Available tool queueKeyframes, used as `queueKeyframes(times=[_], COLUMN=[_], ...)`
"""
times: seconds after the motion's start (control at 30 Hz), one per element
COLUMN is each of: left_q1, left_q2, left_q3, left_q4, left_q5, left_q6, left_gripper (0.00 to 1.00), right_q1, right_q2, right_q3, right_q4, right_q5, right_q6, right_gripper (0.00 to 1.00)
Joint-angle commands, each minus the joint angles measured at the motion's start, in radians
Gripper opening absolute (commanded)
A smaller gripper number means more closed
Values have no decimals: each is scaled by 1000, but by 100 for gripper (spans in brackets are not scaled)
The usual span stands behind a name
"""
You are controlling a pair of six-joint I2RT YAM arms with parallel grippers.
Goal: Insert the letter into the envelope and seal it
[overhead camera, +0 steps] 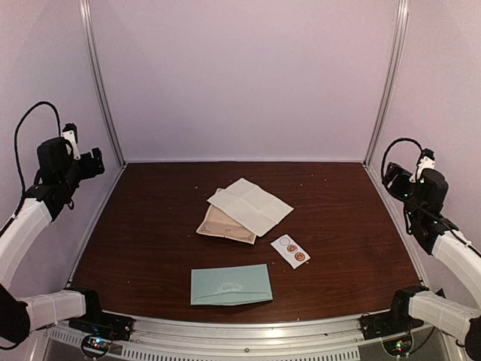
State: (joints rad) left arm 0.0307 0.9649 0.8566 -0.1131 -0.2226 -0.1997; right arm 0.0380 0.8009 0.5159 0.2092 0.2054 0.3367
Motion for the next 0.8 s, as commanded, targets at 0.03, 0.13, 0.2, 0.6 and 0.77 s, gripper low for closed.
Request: queueKeyframes(times=[0.03,0.13,0.2,0.6,0.77], left_q1=[-2,-1,-1,-200,-389], left_q2=[-3,-5,-14,-63,112], left_q3=[1,4,5,-50,-16], left_q4=[50,49,49,51,41], left_q5=[25,33,52,400,460], left_q6=[7,9,3,-109,-199], left_gripper=[98,98,98,94,94], right_q1=[4,5,4,15,130], right_q2=[-53,-51,-39,91,142], right_q3=[20,53,83,342,285], right_q4=[-37,-69,-106,-548,-528], right_q5=[58,15,-14,-295,-407], right_q6=[26,30,27,-2,27], right_gripper=[100,100,100,92,92])
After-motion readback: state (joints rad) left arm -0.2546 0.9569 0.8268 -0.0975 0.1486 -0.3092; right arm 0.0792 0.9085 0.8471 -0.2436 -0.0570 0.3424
